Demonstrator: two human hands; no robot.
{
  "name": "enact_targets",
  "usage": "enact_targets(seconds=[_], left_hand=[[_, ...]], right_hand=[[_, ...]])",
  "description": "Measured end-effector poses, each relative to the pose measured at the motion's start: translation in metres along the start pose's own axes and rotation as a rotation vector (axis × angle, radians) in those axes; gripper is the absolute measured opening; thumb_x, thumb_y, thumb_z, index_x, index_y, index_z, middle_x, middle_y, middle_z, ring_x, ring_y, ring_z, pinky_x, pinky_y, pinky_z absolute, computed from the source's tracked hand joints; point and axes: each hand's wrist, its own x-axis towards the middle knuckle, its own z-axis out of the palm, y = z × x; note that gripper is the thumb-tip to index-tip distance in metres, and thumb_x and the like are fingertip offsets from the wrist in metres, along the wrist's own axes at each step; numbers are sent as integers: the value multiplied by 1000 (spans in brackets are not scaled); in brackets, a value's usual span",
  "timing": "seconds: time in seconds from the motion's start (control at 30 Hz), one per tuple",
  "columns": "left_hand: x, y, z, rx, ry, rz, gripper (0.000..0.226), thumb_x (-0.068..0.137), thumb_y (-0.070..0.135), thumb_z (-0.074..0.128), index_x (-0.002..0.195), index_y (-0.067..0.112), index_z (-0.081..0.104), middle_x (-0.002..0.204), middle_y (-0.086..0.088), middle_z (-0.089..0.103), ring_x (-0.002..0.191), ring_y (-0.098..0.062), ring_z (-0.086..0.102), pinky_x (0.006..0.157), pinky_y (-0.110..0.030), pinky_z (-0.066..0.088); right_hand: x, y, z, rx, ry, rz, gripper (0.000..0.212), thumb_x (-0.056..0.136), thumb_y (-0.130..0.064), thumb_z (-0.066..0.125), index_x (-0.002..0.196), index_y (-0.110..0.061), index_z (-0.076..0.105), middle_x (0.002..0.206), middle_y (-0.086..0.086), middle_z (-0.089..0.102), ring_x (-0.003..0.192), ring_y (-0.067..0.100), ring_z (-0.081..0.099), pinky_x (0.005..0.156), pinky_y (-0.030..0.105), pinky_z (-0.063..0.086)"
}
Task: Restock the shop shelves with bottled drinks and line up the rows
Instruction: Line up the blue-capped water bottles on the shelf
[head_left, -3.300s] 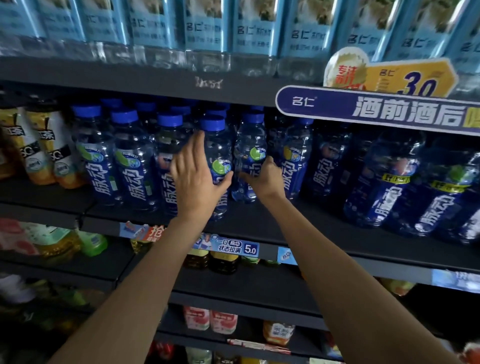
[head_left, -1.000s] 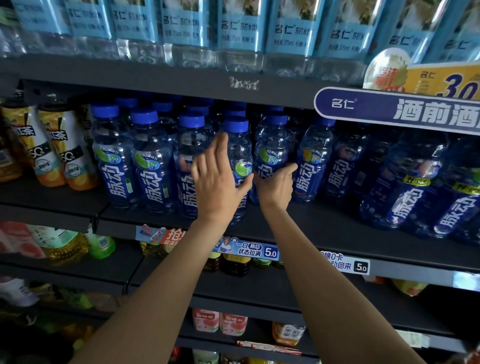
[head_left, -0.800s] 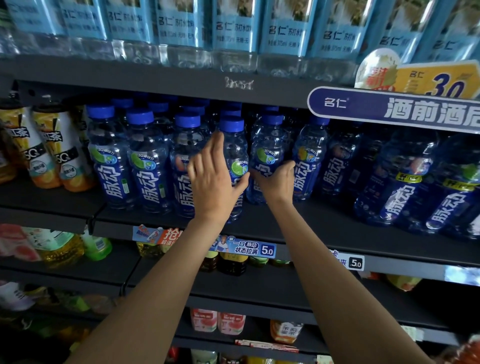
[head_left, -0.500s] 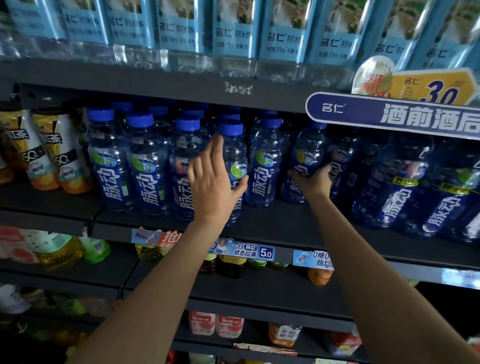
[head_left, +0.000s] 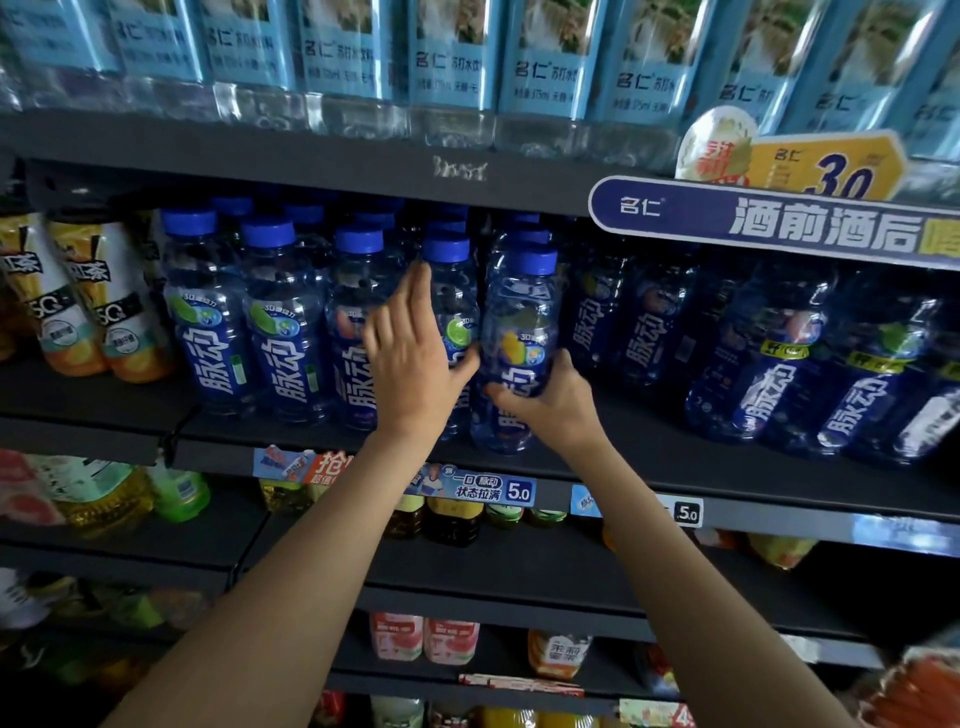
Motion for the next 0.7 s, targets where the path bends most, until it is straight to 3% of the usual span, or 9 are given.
enact_targets(seconds=[0.2,0.37,0.4,0.47,0.5,0.57,0.7], left_hand=[[-1,2,-4,-5,-23,-7,84,72,48,61,135,0,34,132,-18,51,115,-34,53,98,-47,41],[0,5,-10,-115,-52,-26,86,77,46,65,140,-1,30,144,-19,36,129,-35,39,108,-45,28],[1,8,-13,-144,-33,-52,85,80,49,60,141,0,29,147,-18,31,132,-33,35,109,-42,24],[6,20,-17,-198,34,-85,81,83,52,51,140,0,28,149,-17,28,134,-30,30,111,-39,19],[9,29,-17,-202,59,-57,79,84,52,48,140,1,29,148,-16,31,134,-28,31,111,-38,18],[14,45,-11,-147,57,77,77,83,54,45,138,3,31,141,-15,42,128,-26,39,111,-37,16],[12,47,11,5,55,200,79,81,57,45,133,-1,35,109,-14,63,104,-28,59,112,-39,15]], right_hand=[[8,4,11,-5,111,32,65,69,-31,80,111,-3,40,117,14,55,105,26,56,77,24,43],[12,9,-15,79,-54,98,76,69,-42,77,125,-7,41,119,3,51,110,17,51,87,24,43],[14,15,-26,139,-9,110,71,71,-42,75,124,-7,44,115,2,51,107,16,52,88,25,44],[22,32,-48,79,238,104,54,75,-41,72,110,-5,51,104,8,52,97,20,51,81,27,43],[28,40,-57,4,362,117,50,77,-38,72,105,-3,50,104,12,51,97,23,50,79,29,40],[44,50,-68,-54,443,227,61,80,-30,71,120,5,41,124,22,46,116,31,43,91,34,36],[84,62,-65,-161,339,393,85,82,-36,68,135,11,22,139,28,35,131,37,32,104,40,33]])
